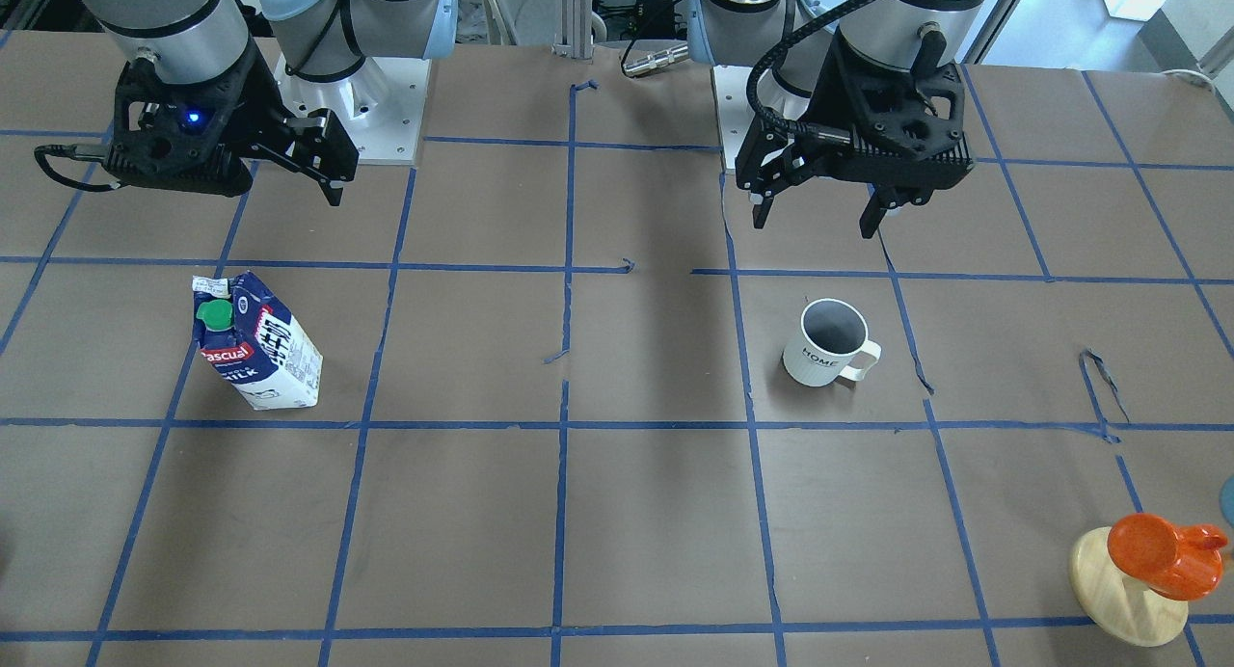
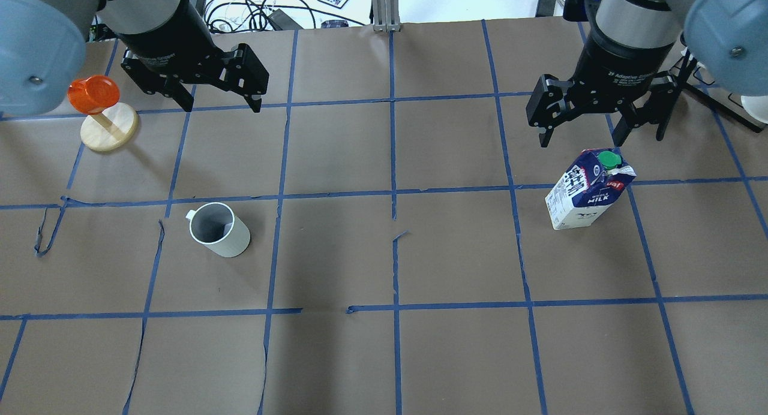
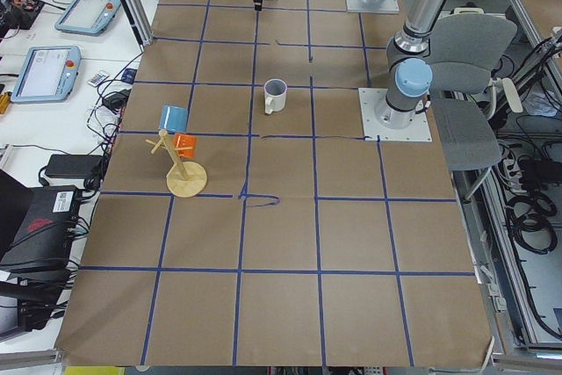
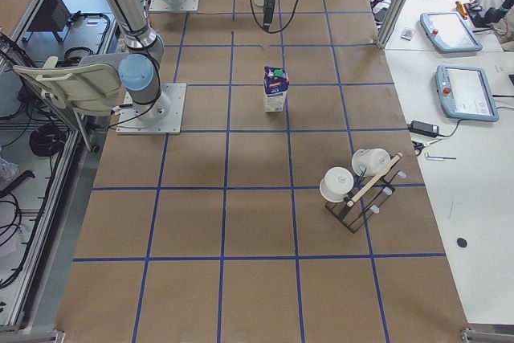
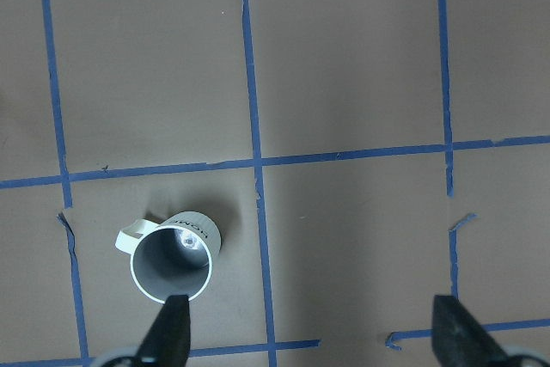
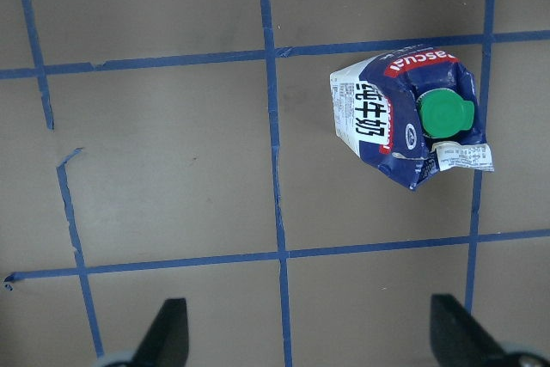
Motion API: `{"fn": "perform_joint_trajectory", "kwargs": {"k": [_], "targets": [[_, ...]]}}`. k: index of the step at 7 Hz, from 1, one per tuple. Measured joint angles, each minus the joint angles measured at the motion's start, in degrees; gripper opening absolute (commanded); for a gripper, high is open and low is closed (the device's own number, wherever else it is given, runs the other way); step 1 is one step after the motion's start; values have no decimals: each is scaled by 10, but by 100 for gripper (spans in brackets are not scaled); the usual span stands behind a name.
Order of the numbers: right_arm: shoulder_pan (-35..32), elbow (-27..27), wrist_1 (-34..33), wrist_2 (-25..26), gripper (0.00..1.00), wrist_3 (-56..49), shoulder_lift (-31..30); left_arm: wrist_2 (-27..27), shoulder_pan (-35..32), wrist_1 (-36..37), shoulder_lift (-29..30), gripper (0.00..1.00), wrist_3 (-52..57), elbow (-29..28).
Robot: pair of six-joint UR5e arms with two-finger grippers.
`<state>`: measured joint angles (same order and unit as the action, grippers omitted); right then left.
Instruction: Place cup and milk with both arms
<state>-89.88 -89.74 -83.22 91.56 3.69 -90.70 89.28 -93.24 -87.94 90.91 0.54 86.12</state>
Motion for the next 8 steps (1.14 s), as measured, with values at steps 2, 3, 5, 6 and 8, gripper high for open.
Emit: {"fn": "perform_joint_trajectory", "kwargs": {"k": [2, 3, 5, 6, 8], "targets": [[0, 0, -1, 0, 100, 2, 0, 0, 4, 2, 0, 100, 0, -3], [1, 0, -1, 0, 100, 1, 0, -1, 6, 2, 0, 100, 0, -2], [2, -2, 0, 6, 100, -3, 0, 1, 6, 2, -1, 100, 0, 0], [2, -2, -2, 8, 100, -2, 0, 1, 7, 2, -1, 100, -1, 1], [8, -7, -3, 9, 100, -4, 7, 1, 9, 3, -1, 100, -2, 0]]}}
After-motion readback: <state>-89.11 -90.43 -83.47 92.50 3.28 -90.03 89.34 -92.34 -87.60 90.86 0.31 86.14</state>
